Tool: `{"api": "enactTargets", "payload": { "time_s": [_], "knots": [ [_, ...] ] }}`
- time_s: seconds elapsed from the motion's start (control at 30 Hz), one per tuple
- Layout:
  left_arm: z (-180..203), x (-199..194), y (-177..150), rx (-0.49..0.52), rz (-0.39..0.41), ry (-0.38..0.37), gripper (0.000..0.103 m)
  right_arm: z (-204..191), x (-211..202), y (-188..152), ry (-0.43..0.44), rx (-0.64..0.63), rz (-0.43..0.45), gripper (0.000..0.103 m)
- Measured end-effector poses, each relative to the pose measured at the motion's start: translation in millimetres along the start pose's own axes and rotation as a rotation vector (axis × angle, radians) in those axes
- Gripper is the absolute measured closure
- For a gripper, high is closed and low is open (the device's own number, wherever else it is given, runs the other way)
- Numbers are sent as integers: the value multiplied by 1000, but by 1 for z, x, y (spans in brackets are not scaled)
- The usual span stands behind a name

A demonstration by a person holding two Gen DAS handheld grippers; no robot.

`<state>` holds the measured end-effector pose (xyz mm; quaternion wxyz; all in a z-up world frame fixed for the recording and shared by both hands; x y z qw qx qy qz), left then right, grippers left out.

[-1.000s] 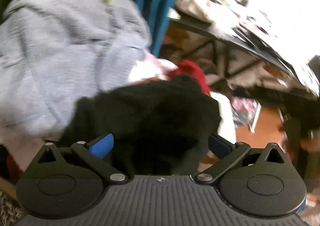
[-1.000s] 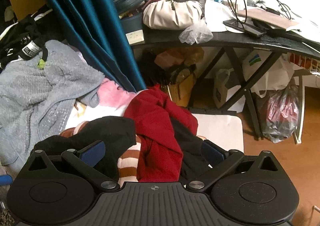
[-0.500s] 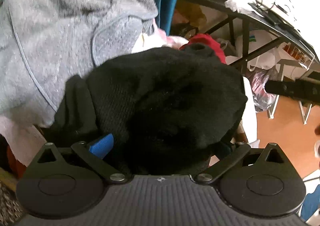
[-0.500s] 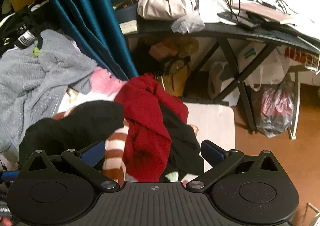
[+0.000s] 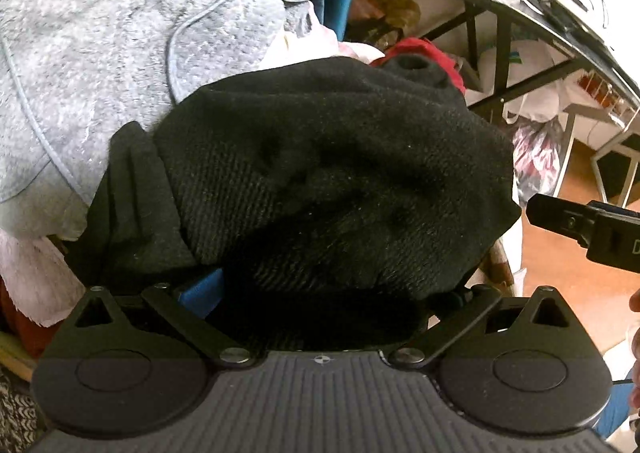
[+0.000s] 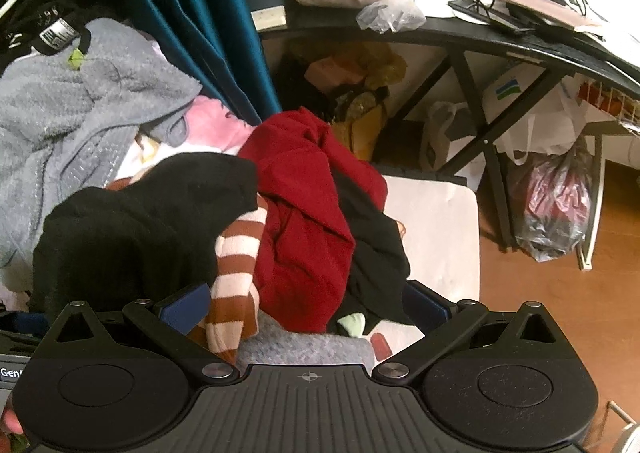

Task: Fold clothes
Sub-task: 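Grasp the black knit garment with the left gripper, then lift the black garment with the left gripper and carry it off the pile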

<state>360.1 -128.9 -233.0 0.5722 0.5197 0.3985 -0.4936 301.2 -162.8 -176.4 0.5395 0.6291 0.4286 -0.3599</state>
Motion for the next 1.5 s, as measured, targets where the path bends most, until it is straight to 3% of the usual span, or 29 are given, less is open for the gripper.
{"api": "enactTargets", "payload": {
  "time_s": [0.27, 0.37, 0.43, 0.53, 0.8, 1.07, 1.3, 1.5],
  "knots": [
    [-1, 0, 4, 24, -56, -27, 0, 7, 5, -7, -14, 15, -18, 1],
    [0, -15, 4, 42, -34, -46, 24, 11, 6, -9, -14, 27, -20, 1],
    [0, -30, 2, 49, -2, -47, 51, 12, 6, -10, -13, 30, -20, 1],
    [-9, -49, 2, 16, 55, -47, 77, 11, 8, -11, -4, 32, -23, 1],
    [-40, -114, 13, -115, 247, -55, 85, -12, 10, -7, 39, -19, -17, 1],
    [-72, -212, 35, -132, 558, -35, 86, -39, 3, 7, 64, -66, 9, 1],
    [-101, -239, 49, -176, 624, -19, 86, -62, -2, 22, 84, -90, 34, 1],
    [-114, -264, 65, -148, 699, -13, 86, -74, -4, 36, 80, -78, 45, 1]
  ]
}}
Point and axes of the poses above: each gripper's, at about its wrist camera, not at the fingertips, and x roughly the way its jaws point, z to its right, y to its top, the point moved 7 cm from there along x, roughly the way its jaws point, and after that the axes turned 10 degrees about -z, right-handed, at the moved point
